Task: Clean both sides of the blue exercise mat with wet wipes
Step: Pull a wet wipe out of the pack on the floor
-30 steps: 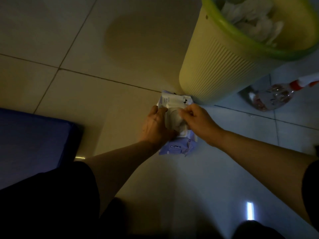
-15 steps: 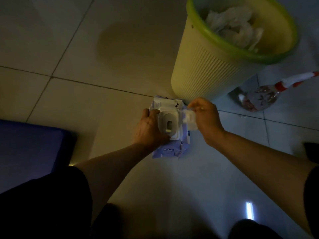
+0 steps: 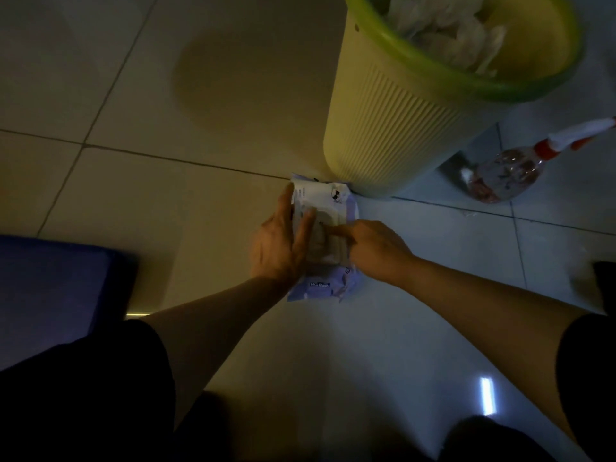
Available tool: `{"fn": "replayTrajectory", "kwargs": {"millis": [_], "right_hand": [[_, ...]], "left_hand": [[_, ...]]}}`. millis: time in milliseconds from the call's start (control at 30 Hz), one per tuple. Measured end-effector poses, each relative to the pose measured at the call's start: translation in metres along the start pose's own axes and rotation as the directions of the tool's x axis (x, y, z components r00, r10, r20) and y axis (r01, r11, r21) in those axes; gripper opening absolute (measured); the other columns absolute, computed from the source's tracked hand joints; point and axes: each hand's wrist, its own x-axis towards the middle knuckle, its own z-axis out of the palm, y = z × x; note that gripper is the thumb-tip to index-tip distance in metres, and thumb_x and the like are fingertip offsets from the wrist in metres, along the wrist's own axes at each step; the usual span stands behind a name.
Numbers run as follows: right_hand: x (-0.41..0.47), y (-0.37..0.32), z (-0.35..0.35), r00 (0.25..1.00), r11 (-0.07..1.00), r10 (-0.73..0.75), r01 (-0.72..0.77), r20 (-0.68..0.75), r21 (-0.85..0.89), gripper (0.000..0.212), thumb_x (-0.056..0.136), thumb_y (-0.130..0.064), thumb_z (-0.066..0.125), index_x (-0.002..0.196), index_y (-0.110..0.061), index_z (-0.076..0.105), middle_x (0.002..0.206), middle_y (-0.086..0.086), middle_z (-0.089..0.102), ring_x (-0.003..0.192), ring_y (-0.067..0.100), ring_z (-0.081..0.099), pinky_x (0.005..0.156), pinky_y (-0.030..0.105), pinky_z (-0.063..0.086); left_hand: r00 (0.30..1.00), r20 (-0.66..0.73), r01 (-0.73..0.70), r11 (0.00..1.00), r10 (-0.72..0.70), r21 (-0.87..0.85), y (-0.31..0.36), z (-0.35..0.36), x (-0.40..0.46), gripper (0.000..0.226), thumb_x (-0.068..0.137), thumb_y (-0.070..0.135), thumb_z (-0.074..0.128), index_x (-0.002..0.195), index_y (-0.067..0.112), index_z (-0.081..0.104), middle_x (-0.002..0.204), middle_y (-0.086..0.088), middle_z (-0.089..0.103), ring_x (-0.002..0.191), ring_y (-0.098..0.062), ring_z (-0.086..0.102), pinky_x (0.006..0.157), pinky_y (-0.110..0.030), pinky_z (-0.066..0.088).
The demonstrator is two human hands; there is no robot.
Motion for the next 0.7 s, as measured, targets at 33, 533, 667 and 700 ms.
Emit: {"fn": "replayTrajectory", "kwargs": {"millis": [33, 533, 667, 700], "right_hand": [[0.002, -0.001, 0.001, 0.998, 0.978, 0.030, -0.017, -0.059, 0.207, 0.026, 0.095, -0.030, 0.047, 0.112, -0.030, 0.066, 0.113, 0.007, 0.065, 0.103, 0.027, 0.059, 0.085, 0.038, 0.048], [0.007, 0.000, -0.013, 0.864, 0.474, 0.468, -0.066, -0.187, 0.878, 0.028, 0.066, 0.008, 0.056, 0.081, -0.011, 0.069, 0.090, 0.016, 0.068, 0.085, 0.033, 0.065, 0.069, 0.042, 0.055], [0.025, -0.040, -0.009, 0.922, 0.364, 0.367, -0.018, -0.125, 0.931, 0.026, 0.063, -0.006, 0.059, 0.083, -0.015, 0.072, 0.095, 0.018, 0.069, 0.089, 0.037, 0.064, 0.077, 0.047, 0.053], [0.030, -0.054, -0.006, 0.945, 0.371, 0.305, -0.002, -0.119, 0.928, 0.022, 0.068, -0.008, 0.060, 0.085, -0.016, 0.072, 0.094, 0.017, 0.069, 0.085, 0.034, 0.064, 0.074, 0.043, 0.052]], "left_hand": [[1.000, -0.011, -0.012, 1.000, 0.012, -0.012, -0.003, 0.000, 0.000, 0.065, 0.092, 0.062, 0.031, 0.142, 0.022, 0.041, 0.119, -0.007, 0.065, 0.101, -0.020, 0.065, 0.082, -0.044, 0.056], [0.929, 0.362, -0.337, 0.596, 0.083, 0.728, 0.000, 0.010, 0.010, 0.059, 0.093, 0.044, 0.055, 0.147, 0.026, 0.037, 0.155, 0.001, 0.028, 0.144, -0.026, 0.015, 0.110, -0.040, 0.020], [0.985, 0.153, -0.130, 0.923, 0.079, 0.362, 0.004, -0.007, 0.003, 0.032, 0.099, 0.026, 0.051, 0.126, 0.013, 0.061, 0.130, -0.006, 0.057, 0.119, -0.022, 0.048, 0.097, -0.034, 0.042], [0.998, 0.054, 0.032, 0.994, -0.038, 0.101, 0.009, -0.017, 0.000, 0.027, 0.101, 0.023, 0.046, 0.117, 0.009, 0.064, 0.118, -0.009, 0.063, 0.104, -0.020, 0.057, 0.087, -0.031, 0.047]]}}
